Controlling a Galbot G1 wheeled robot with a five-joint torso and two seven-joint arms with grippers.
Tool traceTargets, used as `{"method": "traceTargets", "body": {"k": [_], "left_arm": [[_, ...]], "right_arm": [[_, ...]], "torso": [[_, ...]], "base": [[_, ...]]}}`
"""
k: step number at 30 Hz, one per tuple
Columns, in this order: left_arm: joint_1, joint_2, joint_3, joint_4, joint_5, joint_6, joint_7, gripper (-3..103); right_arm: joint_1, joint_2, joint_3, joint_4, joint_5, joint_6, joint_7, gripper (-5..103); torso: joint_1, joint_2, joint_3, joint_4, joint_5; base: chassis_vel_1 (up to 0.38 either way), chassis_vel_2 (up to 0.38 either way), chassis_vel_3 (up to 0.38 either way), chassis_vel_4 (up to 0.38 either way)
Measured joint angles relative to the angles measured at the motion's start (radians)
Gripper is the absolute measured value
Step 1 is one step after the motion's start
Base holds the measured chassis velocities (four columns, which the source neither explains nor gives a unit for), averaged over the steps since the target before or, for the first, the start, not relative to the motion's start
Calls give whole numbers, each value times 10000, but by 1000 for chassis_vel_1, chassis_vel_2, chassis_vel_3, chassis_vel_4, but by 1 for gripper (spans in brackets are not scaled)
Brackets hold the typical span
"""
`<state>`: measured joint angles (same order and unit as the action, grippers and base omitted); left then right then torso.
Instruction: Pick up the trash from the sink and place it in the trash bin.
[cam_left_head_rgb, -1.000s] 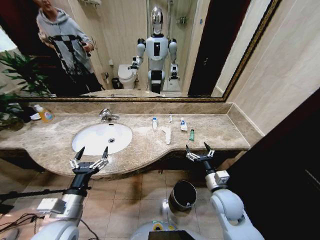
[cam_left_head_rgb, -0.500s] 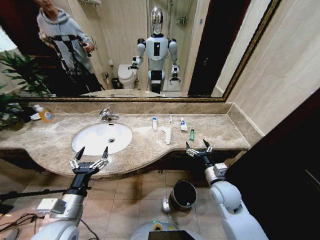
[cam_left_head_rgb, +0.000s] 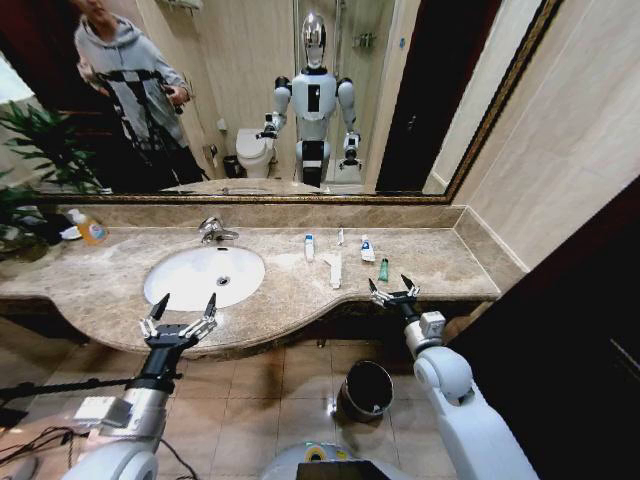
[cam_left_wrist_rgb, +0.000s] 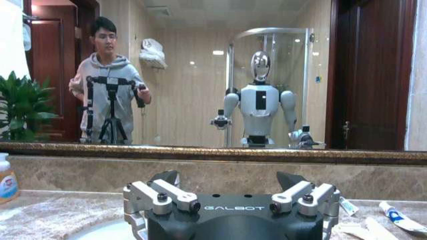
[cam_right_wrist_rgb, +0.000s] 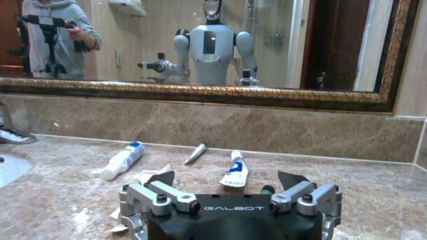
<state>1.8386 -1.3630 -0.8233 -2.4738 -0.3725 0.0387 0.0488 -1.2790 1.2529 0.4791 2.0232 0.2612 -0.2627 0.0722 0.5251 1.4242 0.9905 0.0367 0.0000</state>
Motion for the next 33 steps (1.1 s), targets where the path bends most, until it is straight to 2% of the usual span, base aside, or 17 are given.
{"method": "traceTargets", "body": {"k": [5, 8, 12, 22, 27, 33], "left_arm": [[0, 0, 0, -1, 0, 0, 0, 100], [0, 0, 0, 0, 0, 0, 0, 100], [0, 0, 0, 0, 0, 0, 0, 100], [0, 0, 0, 0, 0, 0, 0, 100], [0, 0, 0, 0, 0, 0, 0, 100], [0, 0, 0, 0, 0, 0, 1, 100]], "right_arm": [[791, -118, -337, -602, 89, -118, 195, 100], [1965, -133, -862, -1550, 230, -581, 572, 100], [2675, -52, -1142, -2413, 229, -823, 770, 100], [3383, -38, -1063, -3804, 123, -809, 843, 100], [3280, -35, -989, -3589, 190, -769, 912, 100], [2459, 0, -735, -2382, 282, -698, 876, 100]], "torso": [[0, 0, 0, 0, 0], [1, -1, 0, 2, -1], [1, -1, 1, 3, 0], [1, -1, 0, 1, 0], [1, -1, 0, 1, 1], [-2, 0, -2, 0, -2]], "base": [[0, 0, 0, 0], [0, 0, 0, 0], [0, 0, 0, 0], [0, 0, 0, 0], [0, 0, 0, 0], [0, 0, 0, 0]]}}
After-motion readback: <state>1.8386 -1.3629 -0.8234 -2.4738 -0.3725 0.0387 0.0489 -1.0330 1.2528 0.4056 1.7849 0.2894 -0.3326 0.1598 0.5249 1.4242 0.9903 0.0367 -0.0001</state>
